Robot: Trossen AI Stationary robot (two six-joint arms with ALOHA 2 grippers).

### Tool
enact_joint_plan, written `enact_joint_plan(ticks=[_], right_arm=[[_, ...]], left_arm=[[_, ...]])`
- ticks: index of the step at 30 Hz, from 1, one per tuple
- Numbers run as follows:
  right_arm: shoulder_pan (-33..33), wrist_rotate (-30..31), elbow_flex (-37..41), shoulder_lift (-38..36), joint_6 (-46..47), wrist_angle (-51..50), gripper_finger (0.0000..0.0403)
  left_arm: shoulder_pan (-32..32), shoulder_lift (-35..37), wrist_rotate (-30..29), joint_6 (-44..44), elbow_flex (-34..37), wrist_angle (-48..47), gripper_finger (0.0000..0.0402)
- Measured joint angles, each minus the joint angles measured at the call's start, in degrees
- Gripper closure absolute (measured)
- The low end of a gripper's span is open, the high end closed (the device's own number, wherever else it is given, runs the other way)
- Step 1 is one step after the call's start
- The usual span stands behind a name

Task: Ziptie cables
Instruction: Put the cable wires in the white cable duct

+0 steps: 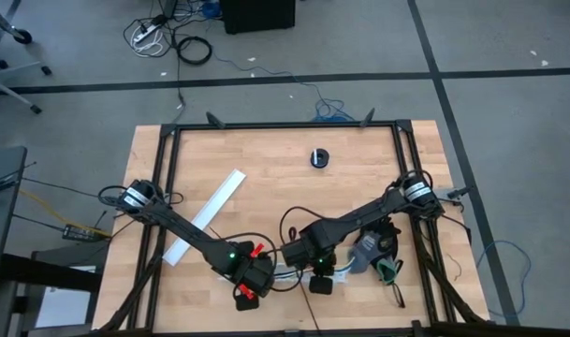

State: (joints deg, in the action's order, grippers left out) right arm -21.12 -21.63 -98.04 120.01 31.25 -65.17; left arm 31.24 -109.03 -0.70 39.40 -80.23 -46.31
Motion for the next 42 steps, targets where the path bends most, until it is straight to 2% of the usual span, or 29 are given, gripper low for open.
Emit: enact_joint_plan(ticks=[6,10,21,26,31,37,42], right_arm=[[-0.3,0.7,0.0,0.0,-4.3,0.8,0.0395],[-1.2,4.1,0.0,0.0,-8.8,1.4,0.0380],[-2.1,6.4,0.0,-0.2,-10.8,4.0,0.0258],[-2.0,8.8,-1.6,-0.3,-10.9,1.8,0.0219],[-1.9,13.3,-5.5,-0.3,-12.9,-4.0,0.0200],[-1.0,21.0,-9.9,-0.4,-16.1,-17.4,0.0199],[-0.1,21.9,-8.9,-2.0,-21.7,-24.9,0.0214]], left_arm=[[0.0,0.0,-1.7,0.5,0.0,0.3,0.0401],[0.0,0.0,-1.7,1.2,0.0,0.2,0.0401],[0.0,0.1,-1.9,1.1,0.0,-1.1,0.0401],[-0.1,0.1,-1.8,1.3,0.0,-3.4,0.0401],[-0.1,0.1,-1.0,2.4,0.0,-4.6,0.0401],[-0.1,0.1,0.2,3.0,0.0,-8.2,0.0401],[0.0,0.1,0.5,3.3,0.0,-9.2,0.0401]])
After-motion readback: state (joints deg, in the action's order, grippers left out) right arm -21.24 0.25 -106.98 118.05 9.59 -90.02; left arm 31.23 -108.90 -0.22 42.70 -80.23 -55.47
